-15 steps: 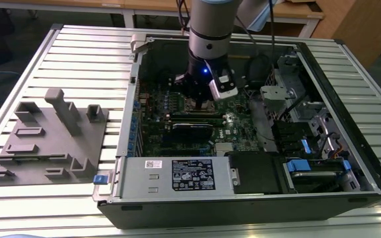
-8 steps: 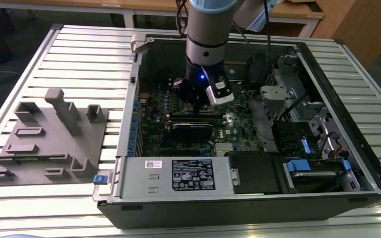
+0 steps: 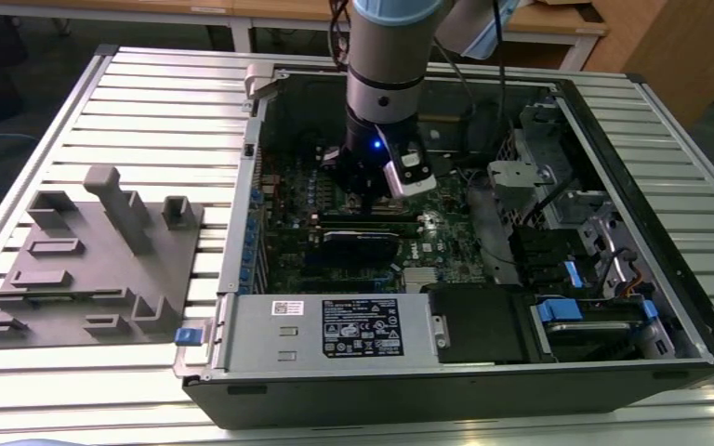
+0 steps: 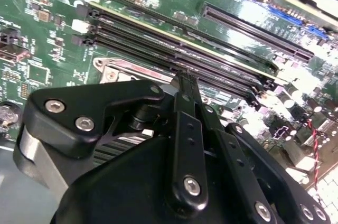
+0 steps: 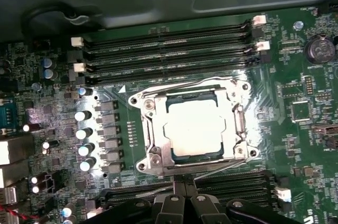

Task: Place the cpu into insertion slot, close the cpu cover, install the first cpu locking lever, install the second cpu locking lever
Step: 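Install the second cpu locking lever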

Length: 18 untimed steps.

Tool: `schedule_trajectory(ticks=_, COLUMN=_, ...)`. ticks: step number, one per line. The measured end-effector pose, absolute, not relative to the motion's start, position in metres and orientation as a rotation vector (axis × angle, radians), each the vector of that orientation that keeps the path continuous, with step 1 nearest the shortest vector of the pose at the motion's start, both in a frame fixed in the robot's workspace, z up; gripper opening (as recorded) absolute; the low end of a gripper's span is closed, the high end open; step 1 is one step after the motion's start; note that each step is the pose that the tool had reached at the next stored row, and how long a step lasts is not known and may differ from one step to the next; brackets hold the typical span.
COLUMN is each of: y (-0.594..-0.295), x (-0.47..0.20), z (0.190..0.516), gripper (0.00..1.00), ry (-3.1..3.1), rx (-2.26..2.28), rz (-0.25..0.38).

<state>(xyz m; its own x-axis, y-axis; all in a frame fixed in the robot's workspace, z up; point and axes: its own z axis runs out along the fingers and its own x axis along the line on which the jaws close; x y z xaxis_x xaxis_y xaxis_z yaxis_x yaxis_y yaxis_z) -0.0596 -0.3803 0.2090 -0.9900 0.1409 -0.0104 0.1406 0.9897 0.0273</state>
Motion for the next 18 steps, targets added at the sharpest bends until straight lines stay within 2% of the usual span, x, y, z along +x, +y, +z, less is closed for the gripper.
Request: schedule_trajectory(ticks=18, y=-0.3803, x=-0.0668, z=0.2051, gripper=0.11, ry=3.121, rx=0.221, rz=0.041)
